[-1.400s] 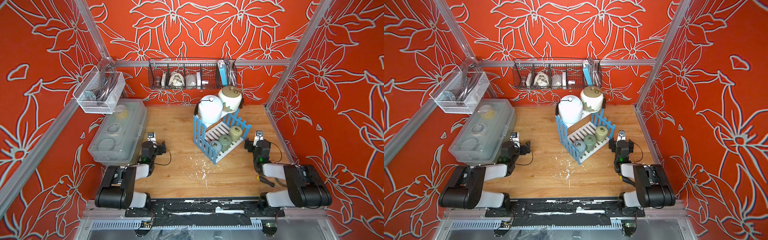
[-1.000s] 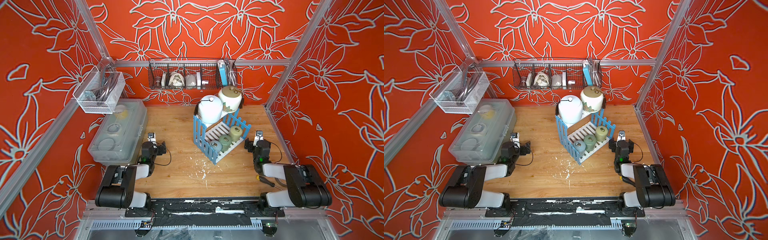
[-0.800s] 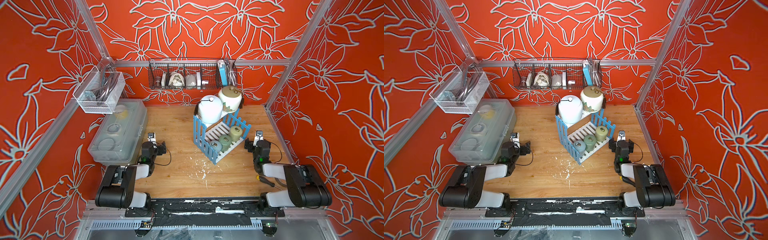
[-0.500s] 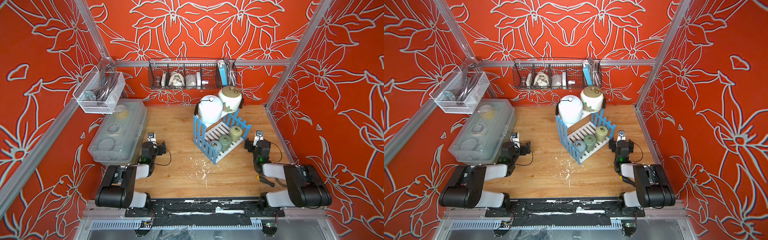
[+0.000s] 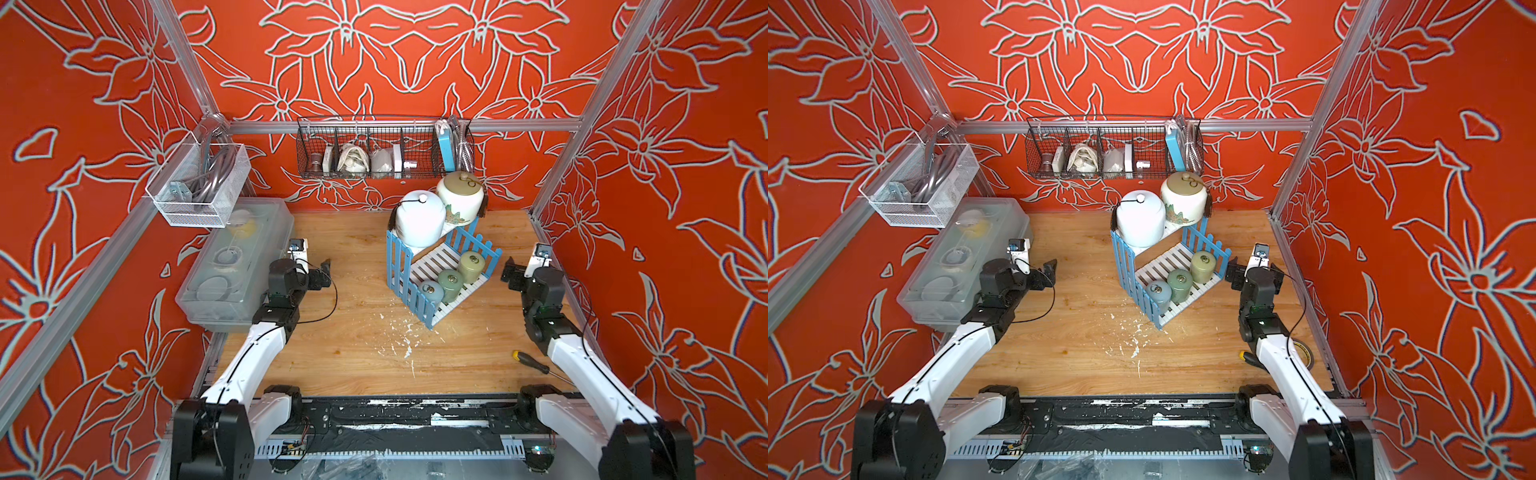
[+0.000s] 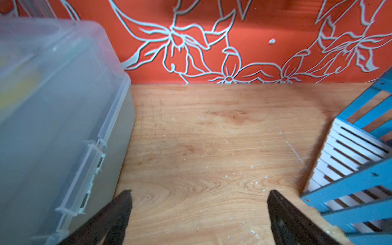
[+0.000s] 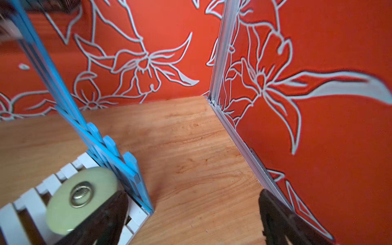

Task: Remove the tea canisters from the shelf
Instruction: Move the shelf to the center of the board.

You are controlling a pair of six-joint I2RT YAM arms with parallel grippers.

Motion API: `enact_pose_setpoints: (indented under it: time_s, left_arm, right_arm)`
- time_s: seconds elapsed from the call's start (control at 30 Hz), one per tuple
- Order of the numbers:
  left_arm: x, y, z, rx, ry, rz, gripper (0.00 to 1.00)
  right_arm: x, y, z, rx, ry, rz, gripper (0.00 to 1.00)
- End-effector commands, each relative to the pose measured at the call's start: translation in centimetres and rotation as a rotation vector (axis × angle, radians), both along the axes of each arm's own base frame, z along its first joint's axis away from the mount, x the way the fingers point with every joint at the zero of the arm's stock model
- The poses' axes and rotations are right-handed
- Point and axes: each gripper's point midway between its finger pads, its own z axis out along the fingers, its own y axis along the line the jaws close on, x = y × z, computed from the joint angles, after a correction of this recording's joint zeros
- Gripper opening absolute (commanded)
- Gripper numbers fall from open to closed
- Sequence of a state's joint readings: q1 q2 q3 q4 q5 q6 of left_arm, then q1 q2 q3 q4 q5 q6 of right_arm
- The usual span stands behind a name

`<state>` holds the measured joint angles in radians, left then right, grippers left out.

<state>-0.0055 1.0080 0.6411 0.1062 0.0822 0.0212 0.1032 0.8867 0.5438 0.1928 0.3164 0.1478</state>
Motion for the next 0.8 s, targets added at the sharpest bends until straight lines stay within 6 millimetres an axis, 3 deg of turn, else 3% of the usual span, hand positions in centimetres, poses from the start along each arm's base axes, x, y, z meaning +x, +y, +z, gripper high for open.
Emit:
enact_pose_setpoints:
  time_s: [0.0, 0.1, 0.23, 0.33, 0.77]
  left_arm:
    - [-3.2, -1.2, 0.0, -0.029, 0.116, -0.053, 0.98]
    - [-4.8, -1.7, 0.7, -0.02, 0.118, -0.087, 0.98]
    - [-6.2, -1.0, -0.9, -0.06, 0.145, -0.049, 0.98]
    - [-6.5, -1.0, -1.8, -0.062, 0.127, -0.07, 0.98]
    - [-6.7, -0.7, -1.9, -0.042, 0.112, -0.083, 0.98]
  right_arm:
    - [-2.3, -0.5, -0.2, 0.115, 0.063, -0.056, 0.99]
    - [-3.0, -0.8, 1.8, 0.183, 0.004, -0.082, 0.99]
    - [-2.3, 0.7, 3.2, 0.177, 0.027, 0.009, 0.99]
    - [-1.2, 1.5, 2.4, 0.167, 0.115, 0.046, 0.99]
    - [4.1, 4.0, 0.3, 0.097, 0.31, 0.186, 0.99]
